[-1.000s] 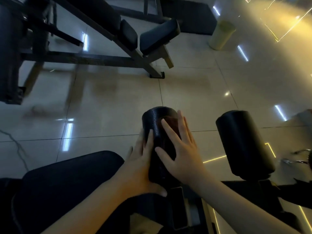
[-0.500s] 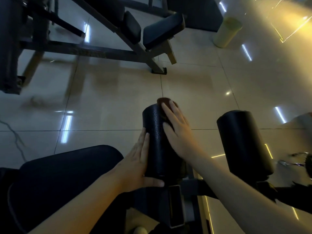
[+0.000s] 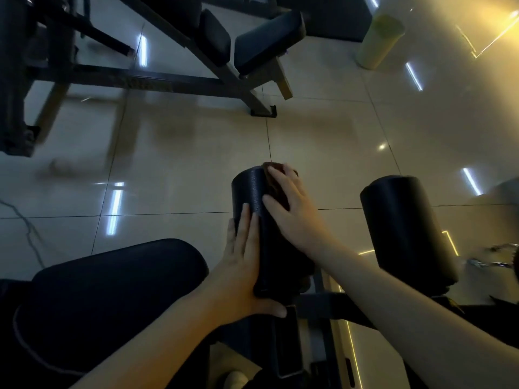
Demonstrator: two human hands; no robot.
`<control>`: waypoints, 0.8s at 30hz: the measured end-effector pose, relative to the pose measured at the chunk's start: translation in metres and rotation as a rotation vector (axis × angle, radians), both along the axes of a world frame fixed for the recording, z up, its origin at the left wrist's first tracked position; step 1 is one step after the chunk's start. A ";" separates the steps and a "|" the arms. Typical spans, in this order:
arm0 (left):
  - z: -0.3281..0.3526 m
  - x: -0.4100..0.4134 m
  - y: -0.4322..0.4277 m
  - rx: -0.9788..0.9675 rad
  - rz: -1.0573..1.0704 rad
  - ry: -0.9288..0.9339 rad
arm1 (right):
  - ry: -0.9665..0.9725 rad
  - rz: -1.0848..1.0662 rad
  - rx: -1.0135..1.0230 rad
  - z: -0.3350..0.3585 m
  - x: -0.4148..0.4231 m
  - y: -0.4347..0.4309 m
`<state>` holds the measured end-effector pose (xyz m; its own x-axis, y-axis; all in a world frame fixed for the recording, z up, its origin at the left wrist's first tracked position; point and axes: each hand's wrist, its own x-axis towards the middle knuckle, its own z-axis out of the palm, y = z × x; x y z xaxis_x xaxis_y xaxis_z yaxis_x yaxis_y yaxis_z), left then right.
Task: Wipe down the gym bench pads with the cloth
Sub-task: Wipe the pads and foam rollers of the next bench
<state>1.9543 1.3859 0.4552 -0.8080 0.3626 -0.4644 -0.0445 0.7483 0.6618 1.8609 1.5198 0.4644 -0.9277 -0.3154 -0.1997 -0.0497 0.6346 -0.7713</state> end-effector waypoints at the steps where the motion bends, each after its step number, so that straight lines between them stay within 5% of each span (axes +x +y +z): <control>1: -0.004 0.001 -0.005 0.050 0.004 0.006 | 0.020 0.012 0.011 -0.001 -0.013 -0.005; 5: -0.012 0.004 -0.016 0.155 0.027 0.040 | 0.056 0.062 0.004 -0.006 -0.025 -0.006; 15: 0.004 0.002 -0.041 -0.014 -0.042 0.001 | -0.044 0.065 -0.148 0.012 -0.007 0.030; 24: 0.037 0.023 -0.058 -0.120 -0.065 -0.027 | -0.113 -0.213 -0.074 0.060 0.046 0.089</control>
<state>1.9772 1.3280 0.4922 -0.7713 0.3542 -0.5287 -0.0098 0.8241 0.5664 1.9072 1.6083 0.5248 -0.9480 -0.1324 -0.2894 0.1683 0.5634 -0.8089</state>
